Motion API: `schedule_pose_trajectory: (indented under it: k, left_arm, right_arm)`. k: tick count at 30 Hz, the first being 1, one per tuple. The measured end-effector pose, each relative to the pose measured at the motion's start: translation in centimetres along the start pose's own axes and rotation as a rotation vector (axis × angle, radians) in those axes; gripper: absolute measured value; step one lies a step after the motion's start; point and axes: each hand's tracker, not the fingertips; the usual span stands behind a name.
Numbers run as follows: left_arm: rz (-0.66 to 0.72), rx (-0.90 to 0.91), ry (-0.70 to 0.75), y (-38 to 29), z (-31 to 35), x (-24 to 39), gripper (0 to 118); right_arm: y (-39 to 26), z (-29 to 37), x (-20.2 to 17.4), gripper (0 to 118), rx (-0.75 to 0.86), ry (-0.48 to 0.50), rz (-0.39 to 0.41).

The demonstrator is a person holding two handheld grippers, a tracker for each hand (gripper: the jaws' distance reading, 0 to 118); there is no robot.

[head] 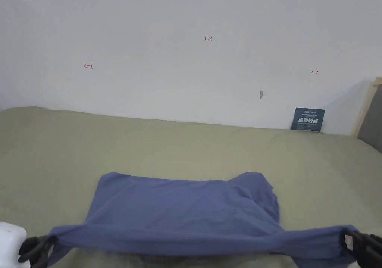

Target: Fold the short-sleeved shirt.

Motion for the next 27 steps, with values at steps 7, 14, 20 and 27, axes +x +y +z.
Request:
schedule_pose_trajectory:
  k: [7,14,20,27]
  left_arm:
    - [-0.018,-0.085,-0.035,-5.0,-0.5,0.3,6]
    - [0.009,-0.153,-0.037,-7.9,-1.6,-0.5,6]
    - [0.077,-0.174,-0.041,-9.0,-2.6,-1.2,6]
    - [0.116,-0.159,-0.025,-9.1,-1.8,-1.2,6]
  right_arm:
    - [-5.4,0.5,0.2,3,-0.162,-0.015,-0.007]
    - [-9.0,-0.6,1.1,4,-0.316,-0.058,0.012]
    - [-10.3,-1.1,1.6,4,-0.373,-0.087,0.000]
    - [-10.8,-1.2,0.6,4,-0.444,-0.021,0.090]
